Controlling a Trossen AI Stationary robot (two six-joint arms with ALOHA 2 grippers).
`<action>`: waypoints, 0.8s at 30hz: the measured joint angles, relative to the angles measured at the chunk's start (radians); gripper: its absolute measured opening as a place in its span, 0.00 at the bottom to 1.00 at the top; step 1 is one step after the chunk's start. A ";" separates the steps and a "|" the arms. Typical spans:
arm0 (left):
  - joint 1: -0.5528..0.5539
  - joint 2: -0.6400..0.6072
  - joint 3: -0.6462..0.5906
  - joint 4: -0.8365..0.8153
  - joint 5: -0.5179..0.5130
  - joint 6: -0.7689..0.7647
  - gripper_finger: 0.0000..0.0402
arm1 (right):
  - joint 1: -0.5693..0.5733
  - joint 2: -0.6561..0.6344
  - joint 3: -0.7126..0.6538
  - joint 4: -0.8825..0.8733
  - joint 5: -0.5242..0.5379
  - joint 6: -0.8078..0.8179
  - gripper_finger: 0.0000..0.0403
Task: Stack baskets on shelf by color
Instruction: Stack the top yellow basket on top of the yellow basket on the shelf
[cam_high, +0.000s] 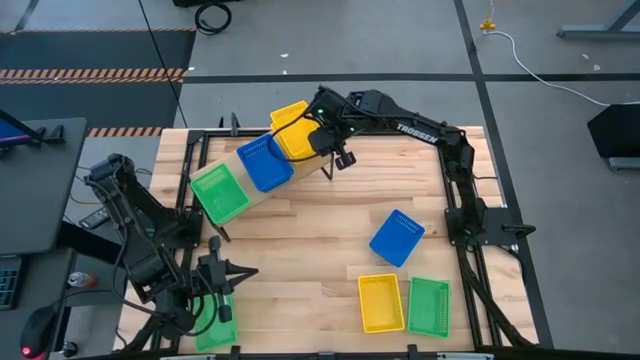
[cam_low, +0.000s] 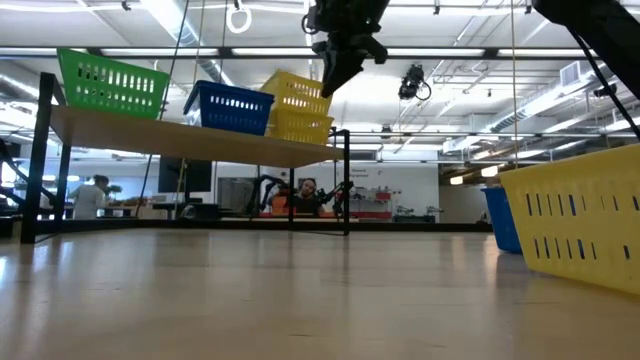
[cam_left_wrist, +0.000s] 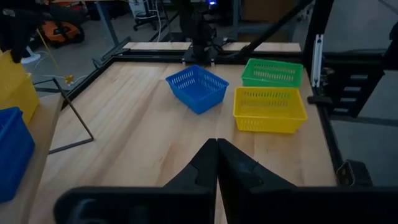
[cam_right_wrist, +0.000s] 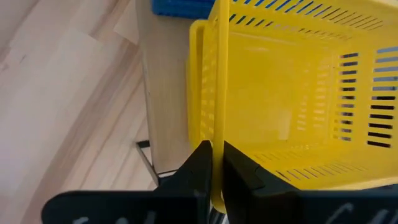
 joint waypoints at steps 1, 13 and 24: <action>0.000 0.000 0.000 0.010 -0.002 -0.002 0.04 | 0.000 0.001 -0.010 0.001 0.002 -0.001 0.08; 0.000 0.000 0.000 0.037 -0.018 0.003 0.05 | -0.005 0.001 -0.040 0.022 0.003 -0.003 0.09; 0.000 0.000 0.000 0.037 -0.018 0.002 0.06 | -0.005 0.001 -0.039 0.037 0.029 0.016 0.29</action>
